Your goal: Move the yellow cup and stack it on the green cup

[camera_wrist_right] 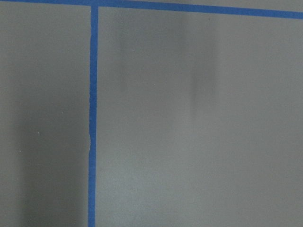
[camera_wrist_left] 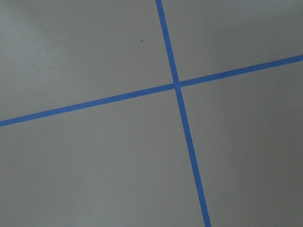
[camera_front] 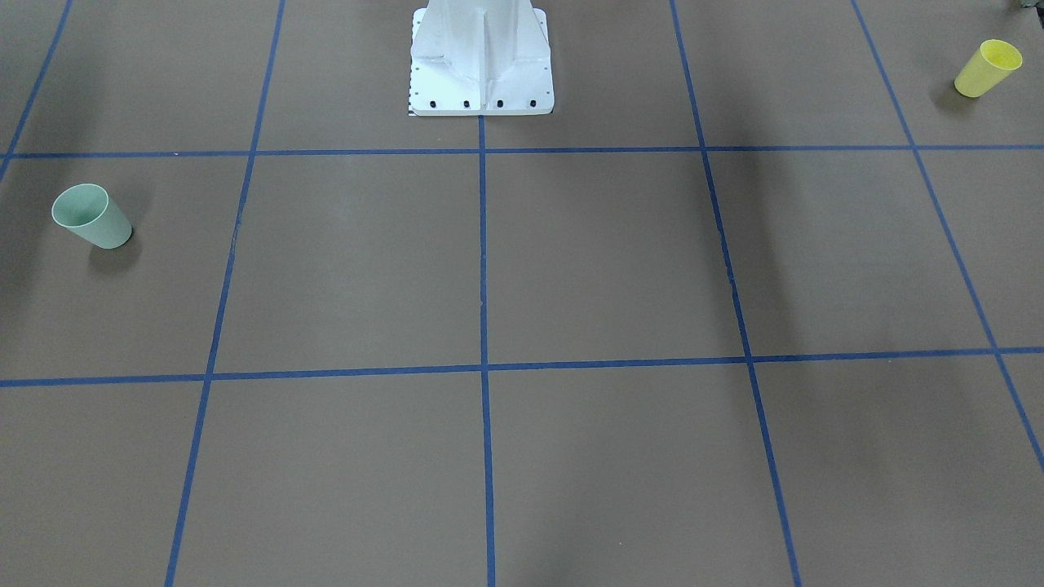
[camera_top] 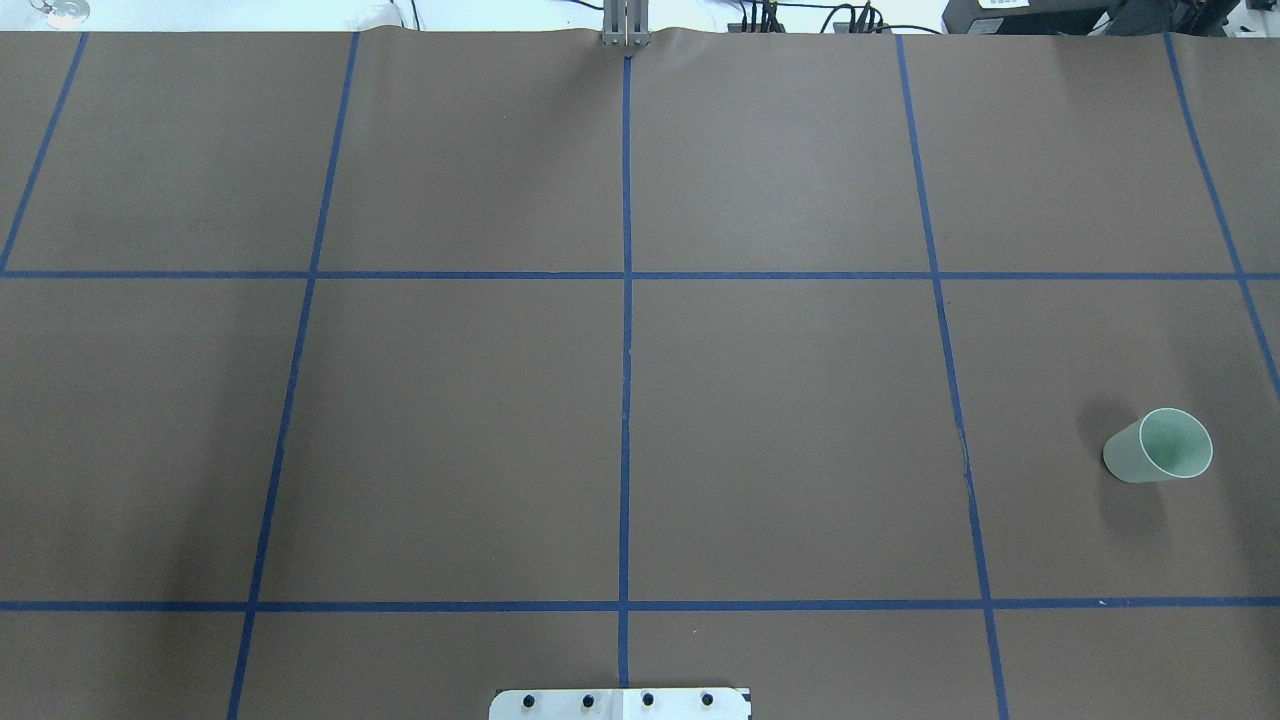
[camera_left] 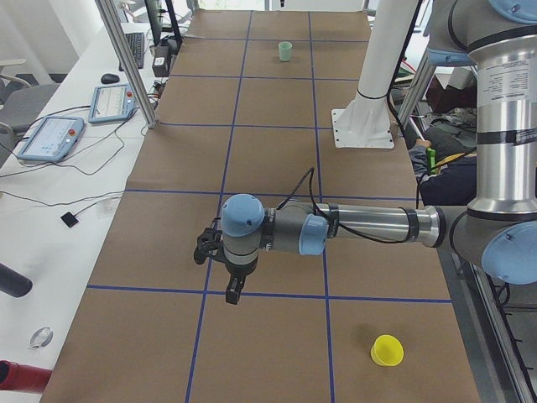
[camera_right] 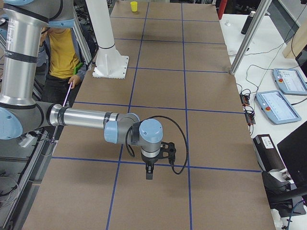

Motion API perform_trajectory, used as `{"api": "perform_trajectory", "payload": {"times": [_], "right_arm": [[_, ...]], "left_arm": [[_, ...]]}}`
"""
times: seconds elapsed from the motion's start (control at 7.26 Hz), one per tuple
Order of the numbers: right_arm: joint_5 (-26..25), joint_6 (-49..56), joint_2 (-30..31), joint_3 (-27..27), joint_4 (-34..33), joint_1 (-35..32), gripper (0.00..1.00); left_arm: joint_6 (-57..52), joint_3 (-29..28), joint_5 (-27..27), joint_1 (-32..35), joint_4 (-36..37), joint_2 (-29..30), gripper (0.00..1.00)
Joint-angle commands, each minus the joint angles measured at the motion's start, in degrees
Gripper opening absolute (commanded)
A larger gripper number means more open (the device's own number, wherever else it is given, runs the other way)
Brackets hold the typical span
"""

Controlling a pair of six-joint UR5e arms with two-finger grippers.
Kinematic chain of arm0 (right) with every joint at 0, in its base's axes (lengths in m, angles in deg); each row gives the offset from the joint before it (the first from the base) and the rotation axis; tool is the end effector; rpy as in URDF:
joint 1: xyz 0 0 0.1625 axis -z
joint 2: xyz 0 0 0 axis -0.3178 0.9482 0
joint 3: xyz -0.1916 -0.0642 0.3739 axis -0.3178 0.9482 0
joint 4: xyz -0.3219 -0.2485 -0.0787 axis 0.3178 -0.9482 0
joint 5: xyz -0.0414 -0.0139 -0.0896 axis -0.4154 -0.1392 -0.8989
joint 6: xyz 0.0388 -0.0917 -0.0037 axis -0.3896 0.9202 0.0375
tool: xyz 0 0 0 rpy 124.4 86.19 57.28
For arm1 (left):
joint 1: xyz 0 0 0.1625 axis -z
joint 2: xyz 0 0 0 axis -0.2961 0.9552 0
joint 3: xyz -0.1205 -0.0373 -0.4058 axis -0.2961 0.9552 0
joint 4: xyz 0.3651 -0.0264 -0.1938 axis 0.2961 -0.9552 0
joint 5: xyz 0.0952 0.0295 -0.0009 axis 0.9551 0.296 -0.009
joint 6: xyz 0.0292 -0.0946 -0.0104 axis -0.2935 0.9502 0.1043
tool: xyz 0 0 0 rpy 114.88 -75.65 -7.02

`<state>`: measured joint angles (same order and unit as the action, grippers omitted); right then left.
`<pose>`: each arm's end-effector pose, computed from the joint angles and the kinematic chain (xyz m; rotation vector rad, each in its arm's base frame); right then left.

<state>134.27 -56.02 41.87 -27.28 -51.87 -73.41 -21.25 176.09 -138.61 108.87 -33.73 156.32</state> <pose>0.0832 -0.3862 0.6776 0.0004 -0.6880 -0.0355 -0.0788 -0.4498 0.6321 0.1777 0.7309 0.1604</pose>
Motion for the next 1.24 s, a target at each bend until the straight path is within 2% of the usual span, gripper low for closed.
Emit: {"api": "perform_trajectory", "payload": {"times": [0.0,0.55,0.69,0.83,1.1], "right_arm": [[0.02,-0.1,-0.04,-1.13,-0.13,0.0,1.0],[-0.16,0.16,-0.12,-1.4,0.39,0.0,1.0],[-0.16,0.16,-0.21,-2.35,2.74,0.0,1.0],[-0.25,-0.28,0.14,-2.19,7.55,0.0,1.0],[-0.33,-0.46,-0.29,-1.75,10.76,0.0,1.0]], "left_arm": [[0.0,0.09,-0.09,0.02,-0.12,0.0,1.0],[-0.26,0.27,0.0,-0.24,-0.29,1.23,1.0],[0.0,0.35,0.0,-0.24,-2.38,1.84,1.0],[0.44,0.18,-0.09,-0.24,-7.53,1.76,1.0],[0.35,-1.21,0.17,-0.33,-17.02,3.93,1.0]]}}
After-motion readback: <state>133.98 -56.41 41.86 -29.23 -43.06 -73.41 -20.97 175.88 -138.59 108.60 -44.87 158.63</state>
